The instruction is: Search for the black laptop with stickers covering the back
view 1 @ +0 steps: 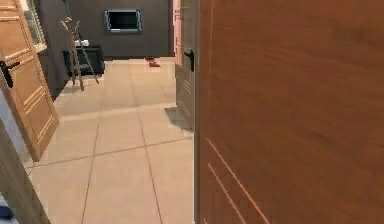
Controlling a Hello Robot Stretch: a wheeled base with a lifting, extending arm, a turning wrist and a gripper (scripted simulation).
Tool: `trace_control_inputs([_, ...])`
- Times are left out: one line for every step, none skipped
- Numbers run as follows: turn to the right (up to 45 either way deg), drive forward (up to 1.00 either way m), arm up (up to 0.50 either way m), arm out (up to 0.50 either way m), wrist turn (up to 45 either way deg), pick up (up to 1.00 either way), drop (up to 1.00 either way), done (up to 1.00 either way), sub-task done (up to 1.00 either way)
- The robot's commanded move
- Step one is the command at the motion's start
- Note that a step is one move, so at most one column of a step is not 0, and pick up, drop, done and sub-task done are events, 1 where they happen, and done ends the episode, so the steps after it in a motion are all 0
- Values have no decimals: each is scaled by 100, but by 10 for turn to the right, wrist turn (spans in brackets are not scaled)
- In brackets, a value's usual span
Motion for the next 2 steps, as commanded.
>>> trace_control_inputs([-450,0,0,0,0,0,0,0,0])
trace_control_inputs([-450,0,0,0,0,0,0,0,0])
